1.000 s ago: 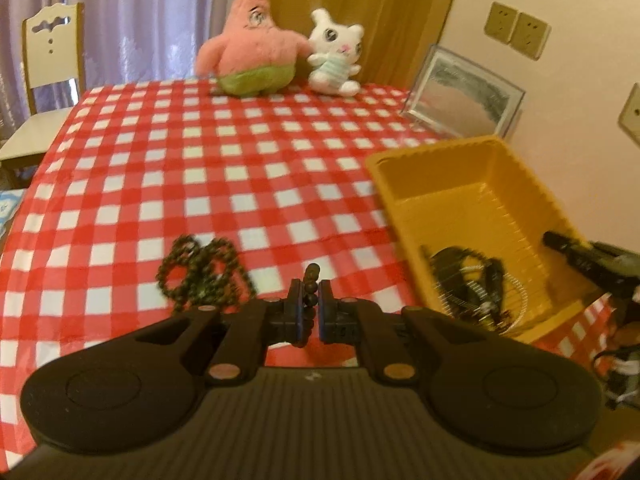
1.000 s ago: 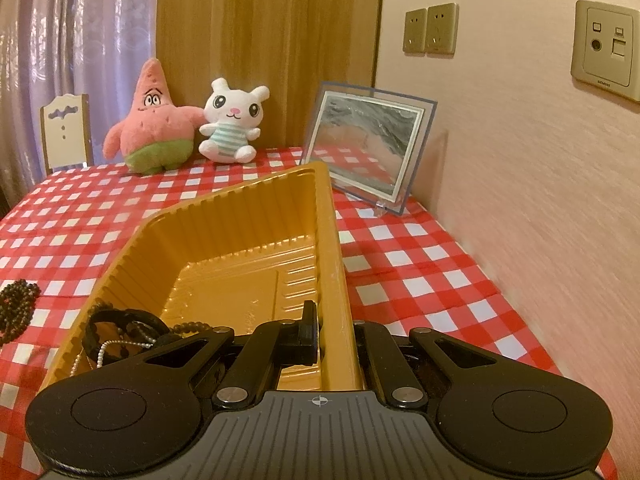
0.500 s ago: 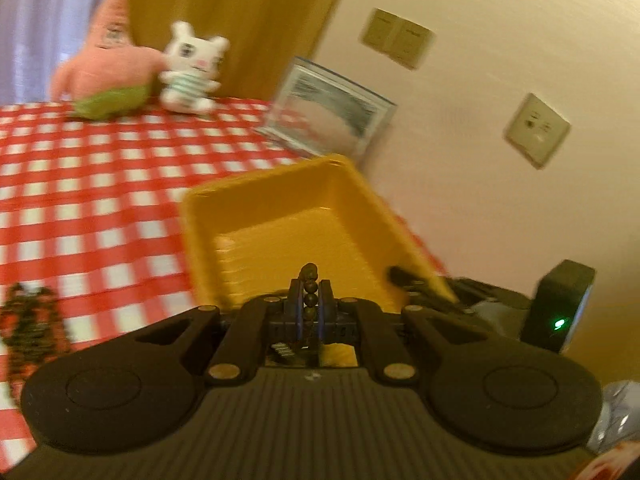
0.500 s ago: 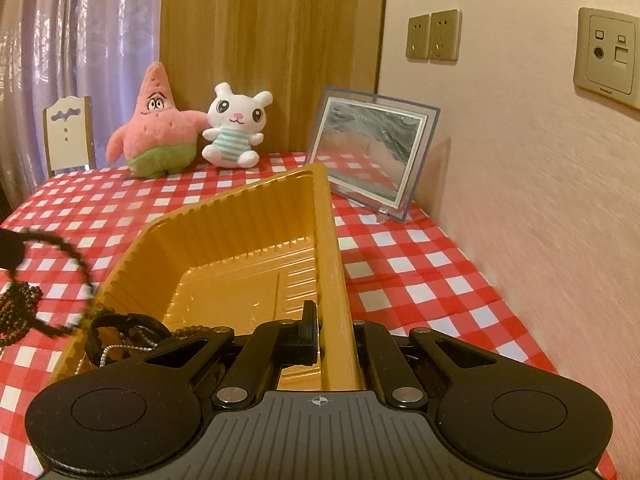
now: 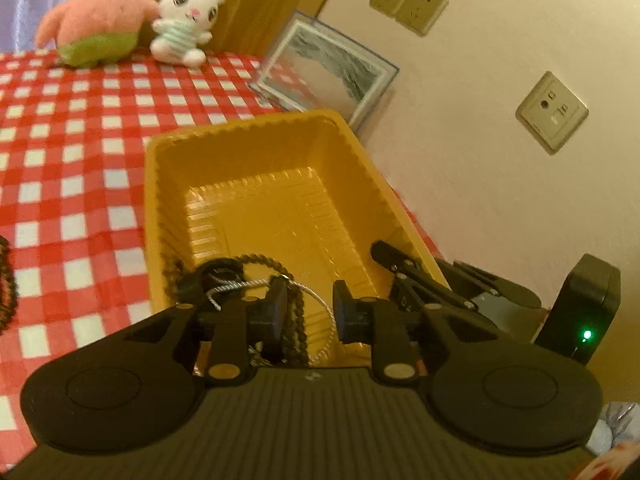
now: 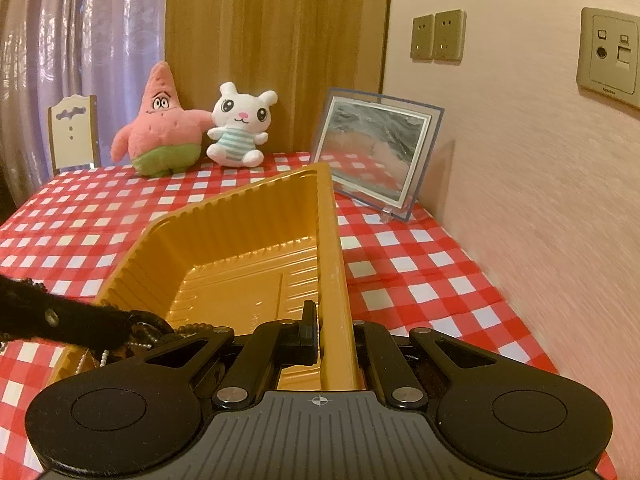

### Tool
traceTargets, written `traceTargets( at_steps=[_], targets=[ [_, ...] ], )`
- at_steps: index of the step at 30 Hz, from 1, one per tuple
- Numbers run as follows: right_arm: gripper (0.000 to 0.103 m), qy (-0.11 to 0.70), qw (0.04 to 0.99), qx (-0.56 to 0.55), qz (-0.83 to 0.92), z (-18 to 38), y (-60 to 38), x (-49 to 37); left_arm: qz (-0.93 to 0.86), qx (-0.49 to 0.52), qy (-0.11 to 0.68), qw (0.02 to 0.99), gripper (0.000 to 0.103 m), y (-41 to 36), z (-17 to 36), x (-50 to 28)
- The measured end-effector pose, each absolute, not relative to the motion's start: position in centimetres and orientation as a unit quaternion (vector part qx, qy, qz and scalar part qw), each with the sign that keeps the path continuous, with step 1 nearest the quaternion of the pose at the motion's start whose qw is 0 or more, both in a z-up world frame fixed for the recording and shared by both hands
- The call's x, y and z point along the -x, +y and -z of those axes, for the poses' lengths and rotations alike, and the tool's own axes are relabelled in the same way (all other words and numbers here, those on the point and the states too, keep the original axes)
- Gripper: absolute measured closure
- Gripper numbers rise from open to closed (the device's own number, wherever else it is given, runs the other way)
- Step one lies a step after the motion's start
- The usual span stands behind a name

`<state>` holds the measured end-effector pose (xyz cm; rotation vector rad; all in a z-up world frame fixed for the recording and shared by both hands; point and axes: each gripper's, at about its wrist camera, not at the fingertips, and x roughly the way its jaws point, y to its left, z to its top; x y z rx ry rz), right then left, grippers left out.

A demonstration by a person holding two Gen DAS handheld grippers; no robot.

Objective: Organize jewelry
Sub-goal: 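Carry the bead strand over the orange tray and open the left gripper, then move the left gripper to the last wooden bead strand and grasp it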

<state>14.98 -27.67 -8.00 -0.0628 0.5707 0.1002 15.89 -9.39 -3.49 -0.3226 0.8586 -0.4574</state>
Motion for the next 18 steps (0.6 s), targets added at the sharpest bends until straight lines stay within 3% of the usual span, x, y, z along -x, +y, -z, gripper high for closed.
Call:
traceTargets(
  at_steps=[9,18],
  targets=[
    [0.099,0.281,0.958,0.030,-0.050,8.0,-27.7,-14.9,0.133,0.146,0.383,0.903,0.076,-4.4,1.9,-14.3],
    [0.099,0.282,0.957,0.032,-0.056,8.2,-27.7,-14.9,0.008,0.137,0.401,0.905,0.076,2.2,3.7,-11.5]
  ],
)
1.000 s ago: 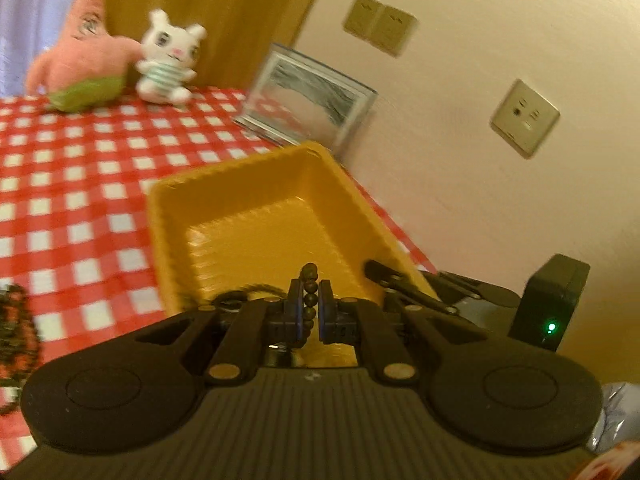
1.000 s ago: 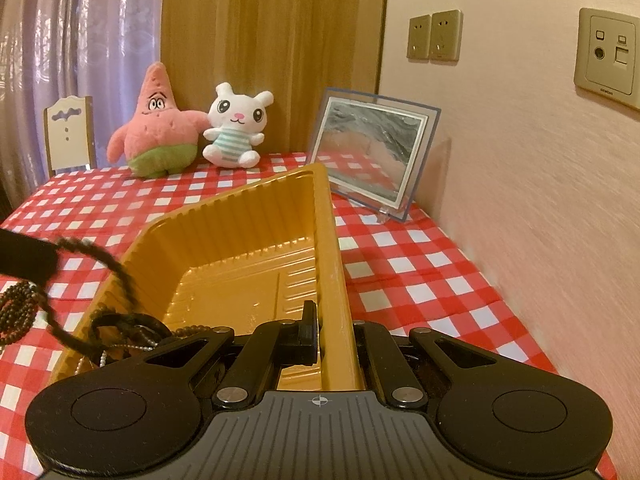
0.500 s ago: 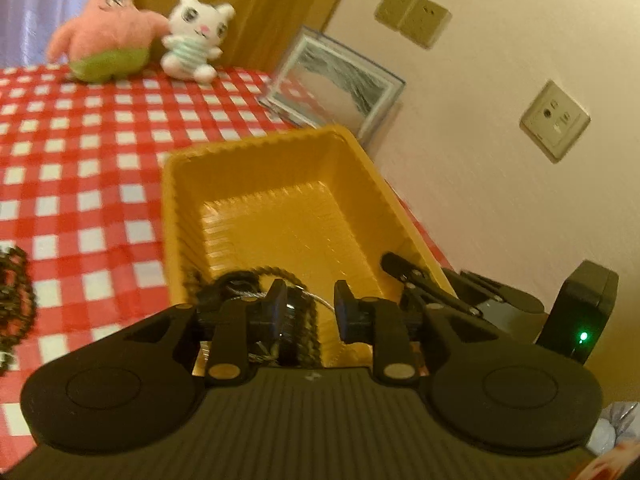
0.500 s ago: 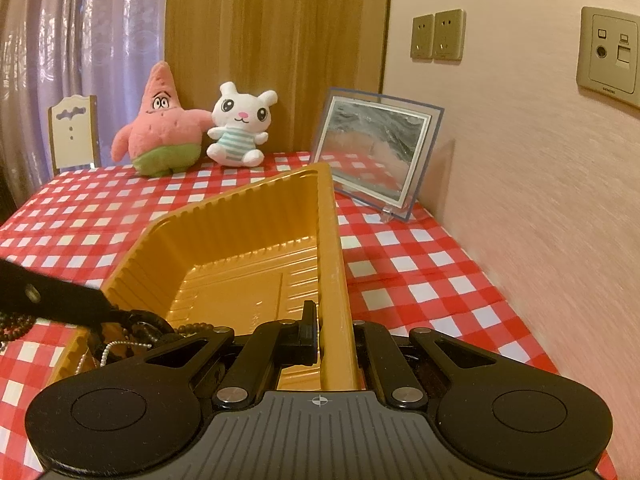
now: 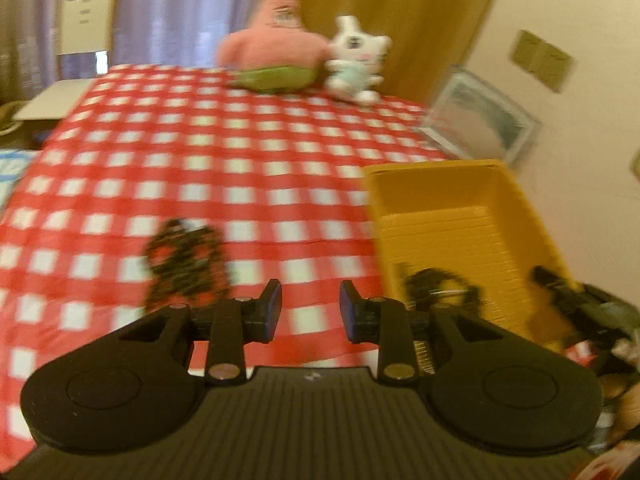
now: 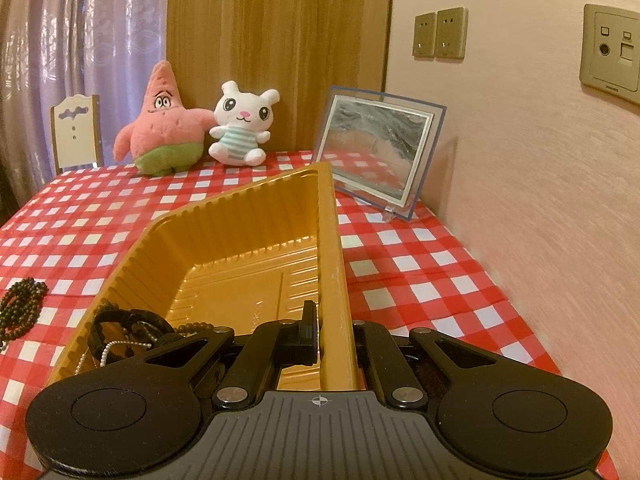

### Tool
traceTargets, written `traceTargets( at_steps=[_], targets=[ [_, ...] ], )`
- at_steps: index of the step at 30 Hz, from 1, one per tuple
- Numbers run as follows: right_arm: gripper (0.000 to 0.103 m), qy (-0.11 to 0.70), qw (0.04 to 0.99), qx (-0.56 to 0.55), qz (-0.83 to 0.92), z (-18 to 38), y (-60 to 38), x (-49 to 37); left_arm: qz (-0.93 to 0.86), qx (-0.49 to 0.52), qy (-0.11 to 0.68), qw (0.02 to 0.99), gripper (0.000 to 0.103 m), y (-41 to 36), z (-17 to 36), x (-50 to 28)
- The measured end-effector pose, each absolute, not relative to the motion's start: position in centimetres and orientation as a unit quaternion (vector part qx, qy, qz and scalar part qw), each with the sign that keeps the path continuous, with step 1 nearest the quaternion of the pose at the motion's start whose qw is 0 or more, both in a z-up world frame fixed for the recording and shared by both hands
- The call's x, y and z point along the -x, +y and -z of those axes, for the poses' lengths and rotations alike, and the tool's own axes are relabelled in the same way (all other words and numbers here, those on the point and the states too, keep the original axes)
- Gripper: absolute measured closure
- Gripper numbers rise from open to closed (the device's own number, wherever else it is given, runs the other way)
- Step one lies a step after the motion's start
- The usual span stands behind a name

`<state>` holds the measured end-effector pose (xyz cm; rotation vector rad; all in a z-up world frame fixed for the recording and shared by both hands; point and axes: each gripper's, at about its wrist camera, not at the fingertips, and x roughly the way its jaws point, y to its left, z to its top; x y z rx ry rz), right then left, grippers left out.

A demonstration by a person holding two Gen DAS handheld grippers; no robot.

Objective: Organize jewelry
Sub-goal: 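Move the left gripper to the last wooden bead strand and grasp it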

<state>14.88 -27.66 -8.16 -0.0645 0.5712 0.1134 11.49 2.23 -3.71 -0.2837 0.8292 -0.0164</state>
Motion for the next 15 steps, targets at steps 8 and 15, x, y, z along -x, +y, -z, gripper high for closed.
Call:
traceTargets(
  at_steps=[8,15],
  targets=[
    [0.099,0.284,0.955,0.034,-0.074,8.4,-28.2,-15.6,-0.080,0.132,0.421,0.894,0.076,4.8,5.5,-8.3],
    [0.099,0.288,0.954,0.030,-0.075,8.8,-28.6,-15.8,-0.089,0.101,0.432,0.892,0.076,5.0,6.7,-7.3]
  ],
)
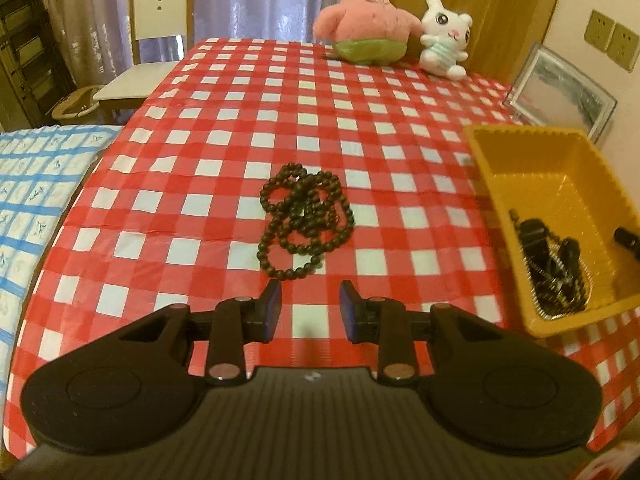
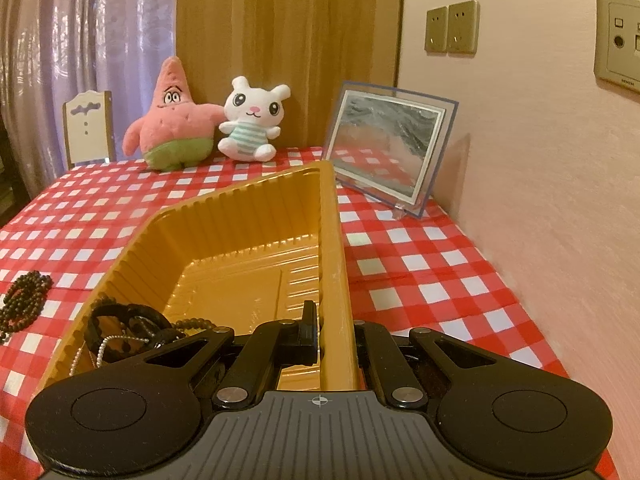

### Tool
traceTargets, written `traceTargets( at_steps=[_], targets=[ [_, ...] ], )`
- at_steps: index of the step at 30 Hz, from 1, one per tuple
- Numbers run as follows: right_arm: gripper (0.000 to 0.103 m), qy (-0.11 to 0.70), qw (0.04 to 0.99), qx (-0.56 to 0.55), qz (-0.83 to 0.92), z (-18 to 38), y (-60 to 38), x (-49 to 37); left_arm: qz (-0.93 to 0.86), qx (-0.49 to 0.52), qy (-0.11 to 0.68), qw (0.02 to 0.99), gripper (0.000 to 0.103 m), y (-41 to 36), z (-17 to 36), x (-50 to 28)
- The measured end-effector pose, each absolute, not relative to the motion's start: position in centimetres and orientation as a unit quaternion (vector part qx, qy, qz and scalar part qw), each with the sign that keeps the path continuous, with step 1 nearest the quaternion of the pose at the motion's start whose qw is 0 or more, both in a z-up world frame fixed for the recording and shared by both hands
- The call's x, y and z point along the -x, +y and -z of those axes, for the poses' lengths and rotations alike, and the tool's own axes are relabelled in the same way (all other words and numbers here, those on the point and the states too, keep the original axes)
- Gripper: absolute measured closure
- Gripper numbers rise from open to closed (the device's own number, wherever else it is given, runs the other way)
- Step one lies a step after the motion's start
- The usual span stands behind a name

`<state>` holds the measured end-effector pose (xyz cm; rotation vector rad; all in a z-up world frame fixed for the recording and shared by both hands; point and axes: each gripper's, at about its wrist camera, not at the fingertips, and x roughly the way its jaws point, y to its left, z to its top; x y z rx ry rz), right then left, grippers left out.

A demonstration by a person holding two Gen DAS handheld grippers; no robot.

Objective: Organize jewelry
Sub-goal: 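Move the left gripper to the last wooden bead strand and grasp it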

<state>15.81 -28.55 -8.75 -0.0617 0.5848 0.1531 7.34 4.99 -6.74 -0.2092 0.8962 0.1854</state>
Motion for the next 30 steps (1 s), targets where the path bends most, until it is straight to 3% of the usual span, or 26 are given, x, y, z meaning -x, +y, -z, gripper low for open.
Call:
traceTargets(
  at_steps=[21,30],
  targets=[
    [0.099,0.295,0.954,0.026,-0.035,8.7,-27.7,-14.6,-0.035,0.052,0.441,0.895,0.076,6.0,10.4,-13.8],
    [0.099,0.294,0.955,0.024,-0.035,8.6,-27.7,-14.6,-0.044,0.074,0.448,0.890,0.086,7.0,11.5,-15.5]
  ],
)
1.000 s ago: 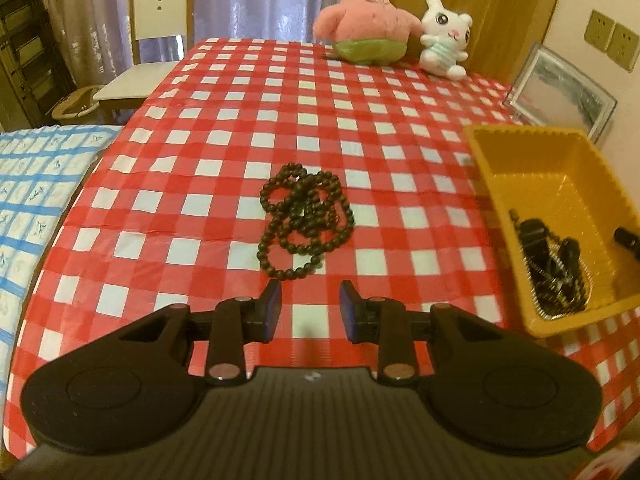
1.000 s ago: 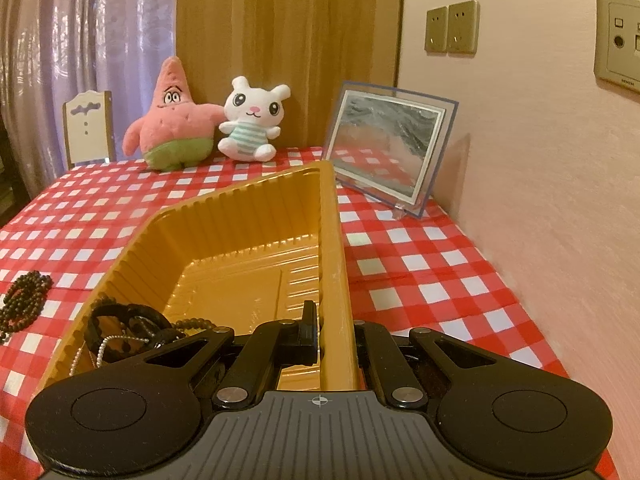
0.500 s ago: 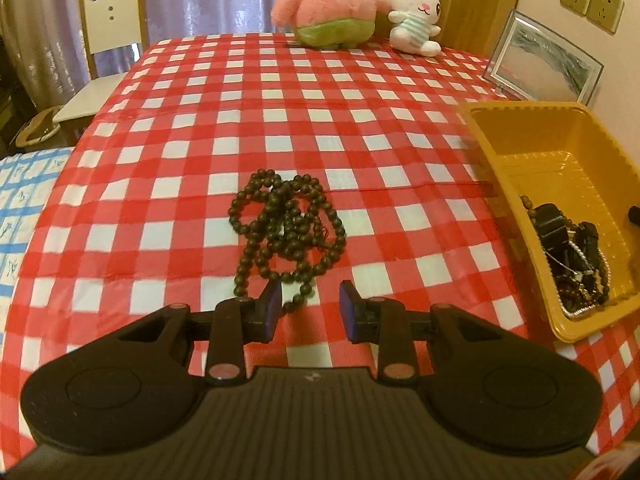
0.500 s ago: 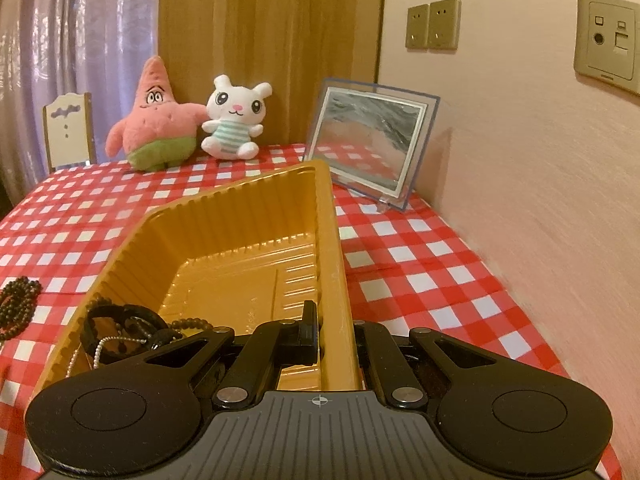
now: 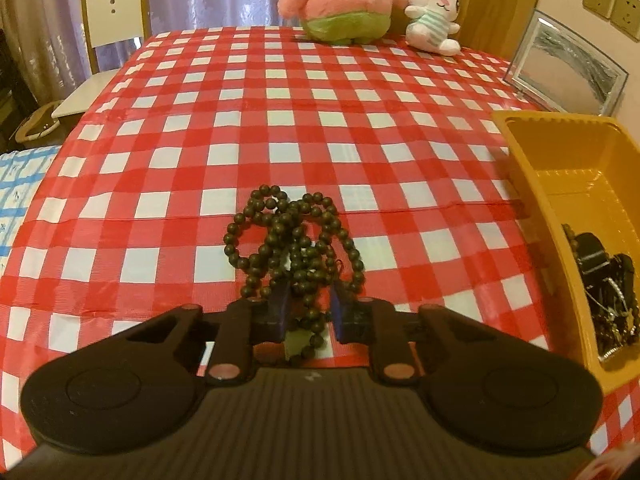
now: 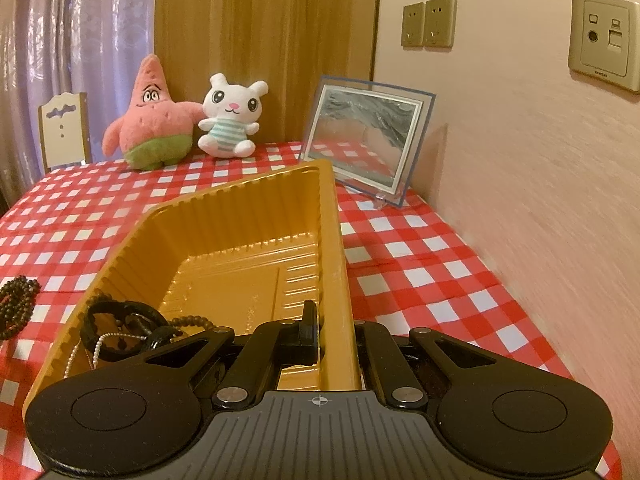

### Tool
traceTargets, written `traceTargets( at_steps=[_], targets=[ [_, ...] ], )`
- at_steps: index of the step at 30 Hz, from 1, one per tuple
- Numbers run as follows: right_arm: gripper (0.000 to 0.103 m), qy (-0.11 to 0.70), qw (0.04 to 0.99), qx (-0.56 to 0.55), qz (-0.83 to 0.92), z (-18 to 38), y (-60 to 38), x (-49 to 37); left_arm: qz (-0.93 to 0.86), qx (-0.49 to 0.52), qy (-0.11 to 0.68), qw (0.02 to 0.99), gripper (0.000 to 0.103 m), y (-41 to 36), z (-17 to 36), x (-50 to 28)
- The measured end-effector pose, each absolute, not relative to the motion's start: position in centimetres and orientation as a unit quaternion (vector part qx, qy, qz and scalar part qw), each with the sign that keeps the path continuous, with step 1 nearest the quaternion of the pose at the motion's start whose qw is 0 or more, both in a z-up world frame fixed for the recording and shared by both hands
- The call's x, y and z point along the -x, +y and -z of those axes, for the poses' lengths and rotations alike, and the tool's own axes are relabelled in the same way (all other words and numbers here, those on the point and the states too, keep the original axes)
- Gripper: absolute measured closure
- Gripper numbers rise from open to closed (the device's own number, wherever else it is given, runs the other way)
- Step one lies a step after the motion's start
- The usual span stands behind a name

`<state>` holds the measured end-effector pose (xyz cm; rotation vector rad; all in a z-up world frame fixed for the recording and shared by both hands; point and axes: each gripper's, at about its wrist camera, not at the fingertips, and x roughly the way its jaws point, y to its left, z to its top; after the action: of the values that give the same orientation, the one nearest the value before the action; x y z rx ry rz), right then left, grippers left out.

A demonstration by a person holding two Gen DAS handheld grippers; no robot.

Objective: Organize jewelry
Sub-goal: 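Move the left gripper to the last wooden bead strand and grasp it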

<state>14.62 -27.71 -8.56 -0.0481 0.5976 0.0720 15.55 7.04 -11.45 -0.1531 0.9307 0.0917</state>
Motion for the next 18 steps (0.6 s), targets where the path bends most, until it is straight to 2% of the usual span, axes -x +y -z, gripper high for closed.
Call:
traceTargets(
  at_steps=[9,12,18],
  targets=[
    [0.099,0.296,0.954,0.025,-0.036,8.6,-27.7,-14.8,-0.056,0.060,0.450,0.889,0.087,6.8,12.2,-15.7],
    [0.099,0.297,0.954,0.026,-0.037,8.7,-27.7,-14.9,-0.058,0.068,0.453,0.887,0.097,7.0,12.2,-15.8],
    [0.099,0.297,0.954,0.025,-0.038,8.7,-27.8,-14.9,-0.050,0.080,0.460,0.883,0.097,7.7,11.0,-15.4]
  ],
)
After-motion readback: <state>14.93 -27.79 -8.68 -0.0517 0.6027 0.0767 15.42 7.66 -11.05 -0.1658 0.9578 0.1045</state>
